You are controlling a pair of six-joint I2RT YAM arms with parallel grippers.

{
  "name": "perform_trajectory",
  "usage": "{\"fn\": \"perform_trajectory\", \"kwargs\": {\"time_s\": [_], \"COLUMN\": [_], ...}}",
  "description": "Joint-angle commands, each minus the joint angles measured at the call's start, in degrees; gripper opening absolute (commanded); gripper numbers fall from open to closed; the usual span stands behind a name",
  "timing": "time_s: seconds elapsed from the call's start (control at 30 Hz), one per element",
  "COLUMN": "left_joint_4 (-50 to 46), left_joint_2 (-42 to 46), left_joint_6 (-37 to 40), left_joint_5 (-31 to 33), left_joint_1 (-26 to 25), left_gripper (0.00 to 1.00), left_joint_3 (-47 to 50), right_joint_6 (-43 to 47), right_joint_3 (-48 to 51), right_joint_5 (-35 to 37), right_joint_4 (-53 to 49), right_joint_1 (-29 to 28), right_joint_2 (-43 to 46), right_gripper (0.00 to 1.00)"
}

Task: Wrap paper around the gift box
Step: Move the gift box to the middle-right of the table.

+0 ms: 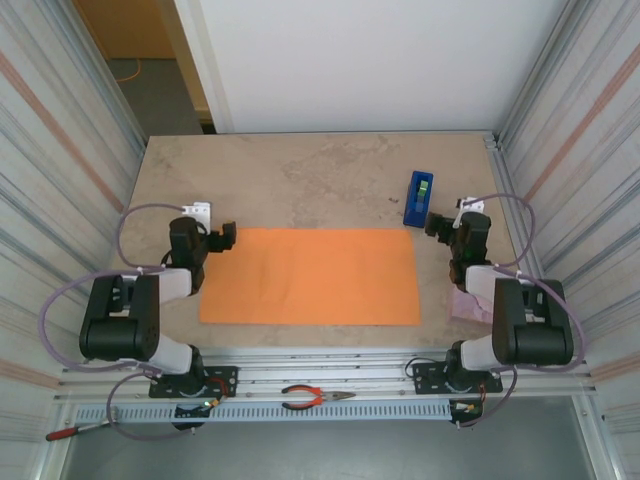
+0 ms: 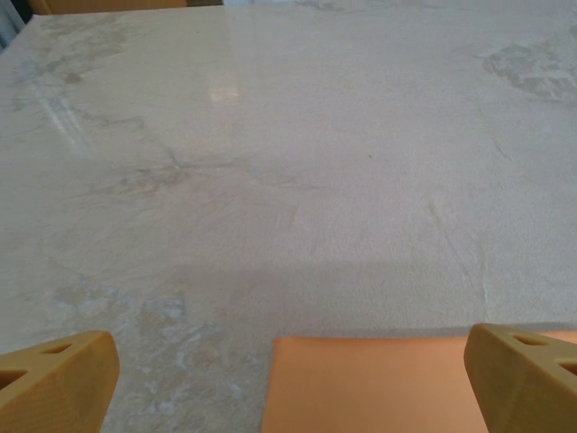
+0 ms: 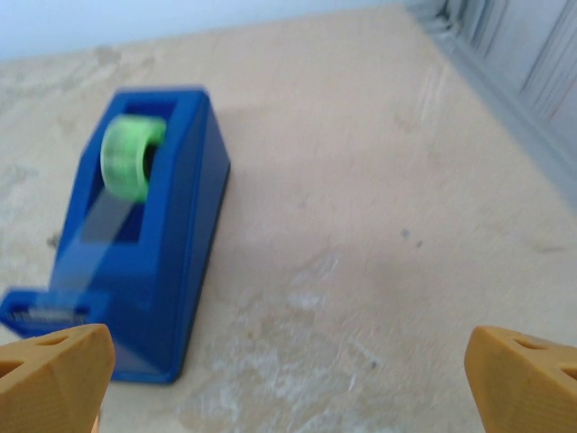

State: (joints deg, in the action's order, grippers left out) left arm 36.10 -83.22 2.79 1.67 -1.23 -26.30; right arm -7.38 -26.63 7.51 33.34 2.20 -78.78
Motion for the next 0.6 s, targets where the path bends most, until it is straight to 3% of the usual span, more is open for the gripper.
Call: {"fn": "perform_trajectory", "kwargs": {"time_s": [0.0, 0.1, 0.2, 0.33, 0.57], "left_joint_4": [-7.2, -12.6, -17.5, -25.3, -32.0], "left_joint_2": [4.1, 6.3, 8.4, 9.0, 7.4], "left_joint_6": [-0.7, -1.8, -5.0, -7.6, -8.9], "left_joint_5": [4.5, 8.9, 9.6, 8.9, 5.3], "left_joint_1": [-0.8, -2.1, -3.3, -6.4, -16.4], "left_gripper": [0.99, 0.99, 0.99, 0.99, 0.99], "left_joint_3": [-3.7, -6.9, -10.0, -15.0, -21.9], "right_joint_6": [-3.9, -11.2, -19.4, -26.3, -38.0], "right_joint_3": [-3.3, -6.8, -10.7, -14.4, -16.1], "right_joint_5": [5.7, 8.1, 6.1, 0.6, -0.7], "right_joint_4": [-9.7, -20.0, -33.6, -49.2, -72.2], "right_joint_1": [-0.5, -0.5, 0.9, 2.4, 2.3], "right_joint_2": [6.3, 12.2, 17.7, 23.8, 29.0], "right_gripper": [0.98, 0.98, 0.98, 0.98, 0.98]}}
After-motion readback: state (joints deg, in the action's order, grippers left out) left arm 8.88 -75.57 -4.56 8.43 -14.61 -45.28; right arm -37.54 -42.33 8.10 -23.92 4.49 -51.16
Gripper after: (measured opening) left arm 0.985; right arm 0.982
